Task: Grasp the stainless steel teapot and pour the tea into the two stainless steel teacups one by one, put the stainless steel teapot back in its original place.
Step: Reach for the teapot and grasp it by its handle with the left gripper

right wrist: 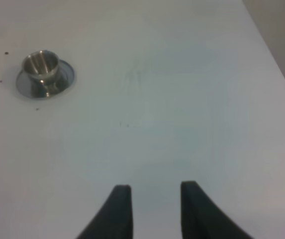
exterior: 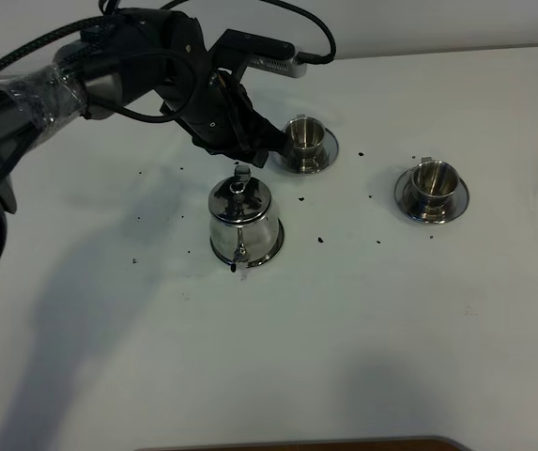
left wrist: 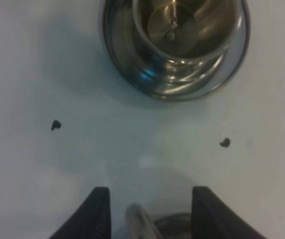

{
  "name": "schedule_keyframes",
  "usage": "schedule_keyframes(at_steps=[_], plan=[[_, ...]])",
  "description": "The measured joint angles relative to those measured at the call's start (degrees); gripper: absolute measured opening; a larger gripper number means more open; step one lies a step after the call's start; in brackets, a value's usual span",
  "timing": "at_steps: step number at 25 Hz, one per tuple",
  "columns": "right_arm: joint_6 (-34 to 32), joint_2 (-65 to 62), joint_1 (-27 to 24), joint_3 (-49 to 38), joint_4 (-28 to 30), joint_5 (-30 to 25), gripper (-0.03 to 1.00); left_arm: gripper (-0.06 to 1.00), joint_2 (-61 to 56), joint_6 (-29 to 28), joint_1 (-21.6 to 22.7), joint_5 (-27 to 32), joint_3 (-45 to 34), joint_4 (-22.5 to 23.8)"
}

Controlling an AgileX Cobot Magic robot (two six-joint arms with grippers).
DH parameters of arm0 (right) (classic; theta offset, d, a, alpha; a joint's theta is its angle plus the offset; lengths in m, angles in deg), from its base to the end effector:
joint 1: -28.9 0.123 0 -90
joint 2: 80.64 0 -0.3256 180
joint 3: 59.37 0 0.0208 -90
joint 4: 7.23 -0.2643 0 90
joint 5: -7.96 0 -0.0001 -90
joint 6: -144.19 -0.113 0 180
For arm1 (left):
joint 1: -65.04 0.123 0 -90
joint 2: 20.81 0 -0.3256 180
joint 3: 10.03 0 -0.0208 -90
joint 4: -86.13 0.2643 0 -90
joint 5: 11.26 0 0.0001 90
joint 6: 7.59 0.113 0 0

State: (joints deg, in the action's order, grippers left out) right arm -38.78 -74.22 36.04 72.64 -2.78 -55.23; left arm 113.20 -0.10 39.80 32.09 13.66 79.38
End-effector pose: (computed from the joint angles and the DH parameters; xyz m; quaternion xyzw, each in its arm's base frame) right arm -0.0197 -0.0104 0.2779 -0.0281 0.8543 0.0071 0.5190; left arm 0.4769 -0.2349 0.1841 0.2427 0.9418 -0.0836 0.2171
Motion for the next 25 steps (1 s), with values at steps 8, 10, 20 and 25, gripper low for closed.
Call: schedule_keyframes(at_steps=[8,10,20,25], plan=[[0.0,0.0,0.0,0.0,0.0,0.0,0.24,0.44,1.44,-0.01,0.48,1.08,0.85,0.12],[0.0,0.0,0.0,0.0,0.0,0.0,0.24,0.44,1.44,-0.68,1.08,1.29,0.85,0.58],[0.0,0.0,0.0,0.0,0.0,0.0,0.24,0.44,1.44,-1.51,2.78,4.98,0.85,2.69],[0.0,0.0,0.0,0.0,0.0,0.0,0.24,0.44,1.44,-1.51,3.16,7.77,0.85,2.75]])
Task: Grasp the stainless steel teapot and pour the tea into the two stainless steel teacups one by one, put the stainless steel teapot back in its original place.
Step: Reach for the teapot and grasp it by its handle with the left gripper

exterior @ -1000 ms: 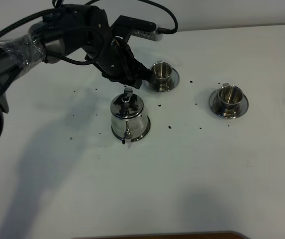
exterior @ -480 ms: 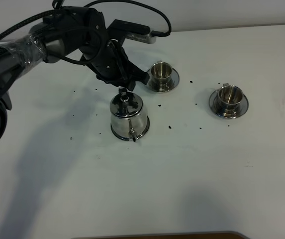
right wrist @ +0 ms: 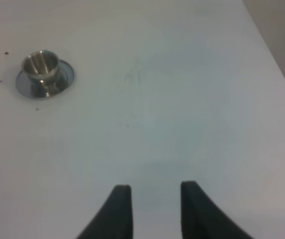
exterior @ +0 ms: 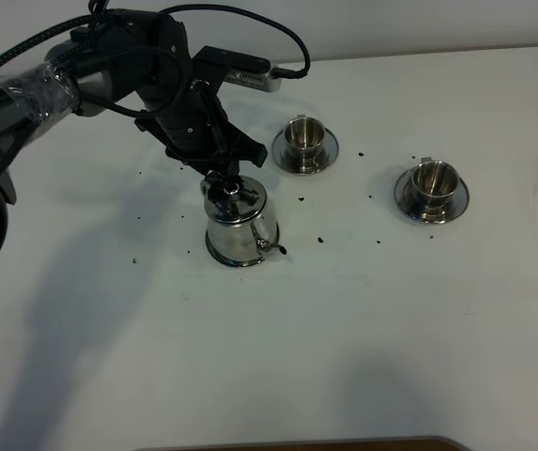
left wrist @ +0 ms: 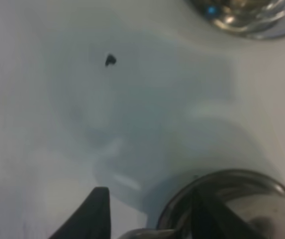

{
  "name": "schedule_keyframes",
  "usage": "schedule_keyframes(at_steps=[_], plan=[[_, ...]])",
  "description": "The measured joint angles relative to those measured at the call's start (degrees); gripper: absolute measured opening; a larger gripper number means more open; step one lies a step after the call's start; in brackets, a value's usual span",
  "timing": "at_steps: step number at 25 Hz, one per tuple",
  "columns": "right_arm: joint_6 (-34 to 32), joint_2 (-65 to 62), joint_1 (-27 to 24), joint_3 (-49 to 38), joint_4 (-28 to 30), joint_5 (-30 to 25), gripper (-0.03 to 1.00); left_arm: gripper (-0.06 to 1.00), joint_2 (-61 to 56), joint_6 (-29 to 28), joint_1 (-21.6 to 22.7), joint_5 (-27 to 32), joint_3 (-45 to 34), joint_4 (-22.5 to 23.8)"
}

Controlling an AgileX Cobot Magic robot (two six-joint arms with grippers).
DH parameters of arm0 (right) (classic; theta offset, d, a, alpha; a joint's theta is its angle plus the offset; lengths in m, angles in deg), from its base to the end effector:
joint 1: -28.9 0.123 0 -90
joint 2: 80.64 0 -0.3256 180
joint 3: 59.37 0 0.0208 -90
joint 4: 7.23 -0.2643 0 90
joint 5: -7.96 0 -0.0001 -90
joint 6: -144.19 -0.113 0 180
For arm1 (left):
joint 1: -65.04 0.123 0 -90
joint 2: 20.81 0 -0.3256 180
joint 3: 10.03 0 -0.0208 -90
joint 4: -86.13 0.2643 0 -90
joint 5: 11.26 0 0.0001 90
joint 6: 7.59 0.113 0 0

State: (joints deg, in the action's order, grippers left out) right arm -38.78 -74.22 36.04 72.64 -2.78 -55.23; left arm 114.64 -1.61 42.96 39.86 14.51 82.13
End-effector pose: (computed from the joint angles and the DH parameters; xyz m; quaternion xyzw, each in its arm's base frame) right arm -0.0197 -0.0104 0.2779 -0.0281 0.8543 0.0071 0.5190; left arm 0.4807 -0.2016 0.1692 0.2224 0.9619 -0.0518 0.1503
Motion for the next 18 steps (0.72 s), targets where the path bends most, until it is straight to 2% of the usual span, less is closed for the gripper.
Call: schedule_keyframes(at_steps=[8,18], plan=[[0.0,0.0,0.0,0.0,0.0,0.0,0.24,0.44,0.0,-2.32,0.24,5.09,0.0,3.99],[0.0,0.0,0.0,0.0,0.0,0.0,0.24,0.44,0.0,-2.55,0.24,12.65,0.02,5.07]])
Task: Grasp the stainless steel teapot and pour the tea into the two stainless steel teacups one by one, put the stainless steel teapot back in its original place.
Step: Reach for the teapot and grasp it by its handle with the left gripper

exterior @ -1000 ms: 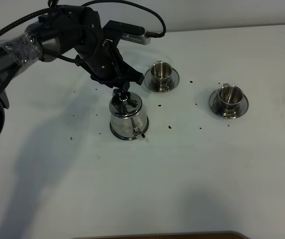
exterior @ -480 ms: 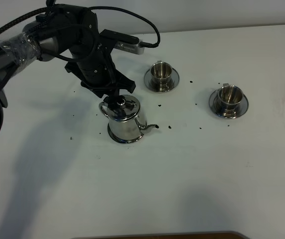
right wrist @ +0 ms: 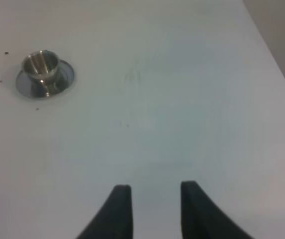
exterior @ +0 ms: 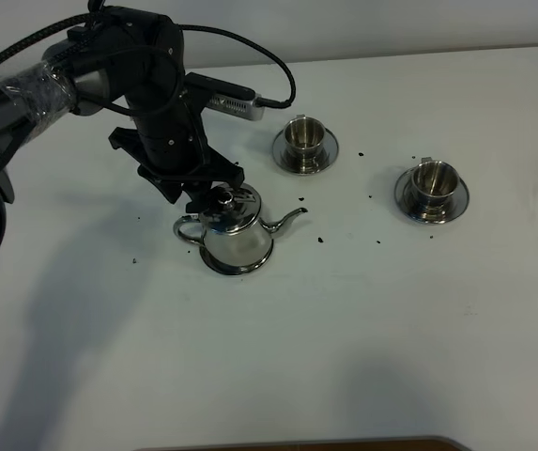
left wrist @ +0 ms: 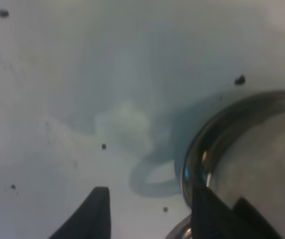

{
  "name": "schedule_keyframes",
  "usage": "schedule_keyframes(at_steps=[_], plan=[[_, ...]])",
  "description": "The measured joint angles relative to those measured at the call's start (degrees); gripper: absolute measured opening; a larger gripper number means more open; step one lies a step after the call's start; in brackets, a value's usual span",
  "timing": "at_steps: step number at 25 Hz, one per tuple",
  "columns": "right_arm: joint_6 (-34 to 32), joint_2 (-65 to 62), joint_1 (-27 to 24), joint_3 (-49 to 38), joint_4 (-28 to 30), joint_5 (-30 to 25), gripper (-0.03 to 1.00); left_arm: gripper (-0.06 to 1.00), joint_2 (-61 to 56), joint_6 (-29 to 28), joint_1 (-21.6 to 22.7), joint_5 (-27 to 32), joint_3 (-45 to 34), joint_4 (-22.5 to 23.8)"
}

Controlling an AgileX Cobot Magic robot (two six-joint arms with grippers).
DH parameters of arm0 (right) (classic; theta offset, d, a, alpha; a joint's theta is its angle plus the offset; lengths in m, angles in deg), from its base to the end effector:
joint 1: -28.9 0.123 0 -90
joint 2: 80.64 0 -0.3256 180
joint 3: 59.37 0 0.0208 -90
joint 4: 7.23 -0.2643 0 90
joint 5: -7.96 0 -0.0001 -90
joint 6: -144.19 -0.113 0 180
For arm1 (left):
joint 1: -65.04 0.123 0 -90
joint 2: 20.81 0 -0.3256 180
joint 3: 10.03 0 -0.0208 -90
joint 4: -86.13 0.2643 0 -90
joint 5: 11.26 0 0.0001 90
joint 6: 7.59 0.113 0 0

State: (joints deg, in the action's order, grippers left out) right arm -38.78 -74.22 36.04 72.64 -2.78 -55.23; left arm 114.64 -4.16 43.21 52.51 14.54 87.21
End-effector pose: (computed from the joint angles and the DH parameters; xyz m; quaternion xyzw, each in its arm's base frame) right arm -0.0197 -0.0104 0.2779 -0.0281 0.8543 0.0071 0.5190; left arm 0.4619 -0.1830 0.1642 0.2221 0.9739 0.0011 0.0474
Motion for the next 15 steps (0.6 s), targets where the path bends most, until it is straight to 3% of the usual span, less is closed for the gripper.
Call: schedule_keyframes(at_steps=[6,15], plan=[[0.0,0.0,0.0,0.0,0.0,0.0,0.24,0.44,0.0,-0.11,0.0,4.72,0.0,1.93],[0.0,0.0,0.0,0.0,0.0,0.0,0.24,0.44,0.0,-0.18,0.0,4.72,0.0,2.35]])
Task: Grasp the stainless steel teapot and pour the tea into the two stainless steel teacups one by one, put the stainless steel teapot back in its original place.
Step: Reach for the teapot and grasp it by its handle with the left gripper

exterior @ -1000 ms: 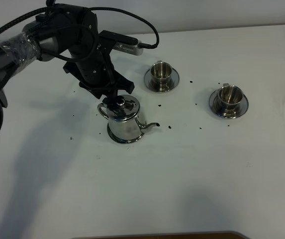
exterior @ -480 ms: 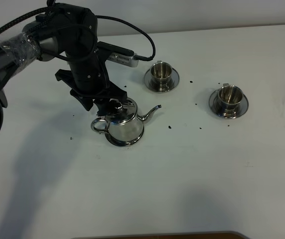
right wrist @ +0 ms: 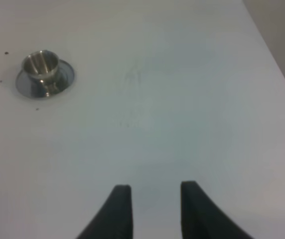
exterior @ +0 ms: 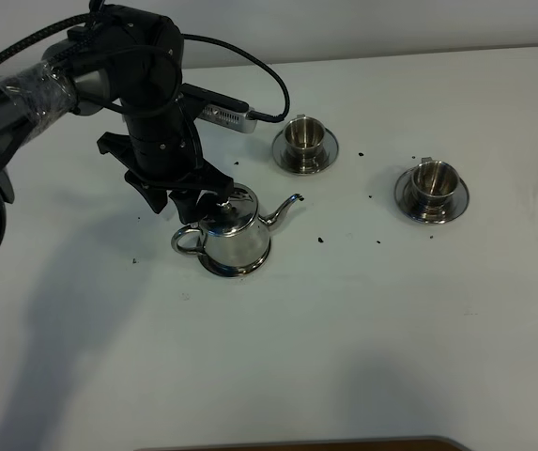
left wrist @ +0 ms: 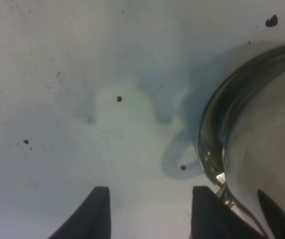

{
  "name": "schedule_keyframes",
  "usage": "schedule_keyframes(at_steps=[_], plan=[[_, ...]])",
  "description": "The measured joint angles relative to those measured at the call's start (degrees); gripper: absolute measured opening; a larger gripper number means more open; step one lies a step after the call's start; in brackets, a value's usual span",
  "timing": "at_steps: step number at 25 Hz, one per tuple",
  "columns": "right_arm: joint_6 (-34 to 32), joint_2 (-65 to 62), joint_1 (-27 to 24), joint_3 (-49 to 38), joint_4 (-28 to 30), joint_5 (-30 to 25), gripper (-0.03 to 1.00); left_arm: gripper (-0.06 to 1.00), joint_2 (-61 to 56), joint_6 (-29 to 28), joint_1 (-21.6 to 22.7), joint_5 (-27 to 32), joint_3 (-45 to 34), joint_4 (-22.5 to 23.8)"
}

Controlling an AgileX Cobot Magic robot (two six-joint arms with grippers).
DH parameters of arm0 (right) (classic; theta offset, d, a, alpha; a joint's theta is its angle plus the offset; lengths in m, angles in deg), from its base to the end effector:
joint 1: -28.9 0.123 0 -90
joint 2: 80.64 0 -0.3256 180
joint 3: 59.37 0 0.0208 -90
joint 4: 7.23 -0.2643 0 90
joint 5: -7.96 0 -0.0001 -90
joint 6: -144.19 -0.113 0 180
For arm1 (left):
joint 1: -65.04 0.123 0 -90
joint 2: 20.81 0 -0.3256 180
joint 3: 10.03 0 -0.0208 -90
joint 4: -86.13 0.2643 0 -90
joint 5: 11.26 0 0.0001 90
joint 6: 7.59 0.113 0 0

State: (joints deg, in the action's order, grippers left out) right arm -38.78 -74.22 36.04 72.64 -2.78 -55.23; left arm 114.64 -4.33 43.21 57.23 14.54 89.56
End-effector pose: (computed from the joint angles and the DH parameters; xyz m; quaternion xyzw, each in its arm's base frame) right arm -0.0197 -0.0104 0.2779 -0.0281 0.8543 0.0071 0.5190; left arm 0.4550 -0.1755 0.1638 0.2277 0.9733 0.0267 0.0099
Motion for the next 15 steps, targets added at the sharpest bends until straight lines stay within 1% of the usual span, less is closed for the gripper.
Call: schedule_keyframes(at_steps=[5,8,11,15], plan=[[0.0,0.0,0.0,0.0,0.0,0.0,0.24,0.44,-3.25,0.67,0.0,0.0,0.0,0.04],[0.0,0.0,0.0,0.0,0.0,0.0,0.24,0.44,-6.51,3.64,0.0,0.0,0.0,-0.69],[0.0,0.0,0.0,0.0,0.0,0.0,0.24,0.44,-9.57,8.94,0.0,0.0,0.0,-3.74],[0.0,0.0,0.0,0.0,0.0,0.0,0.24,0.44,-12.99,20.04,-0.06,0.0,-1.0,-9.75]])
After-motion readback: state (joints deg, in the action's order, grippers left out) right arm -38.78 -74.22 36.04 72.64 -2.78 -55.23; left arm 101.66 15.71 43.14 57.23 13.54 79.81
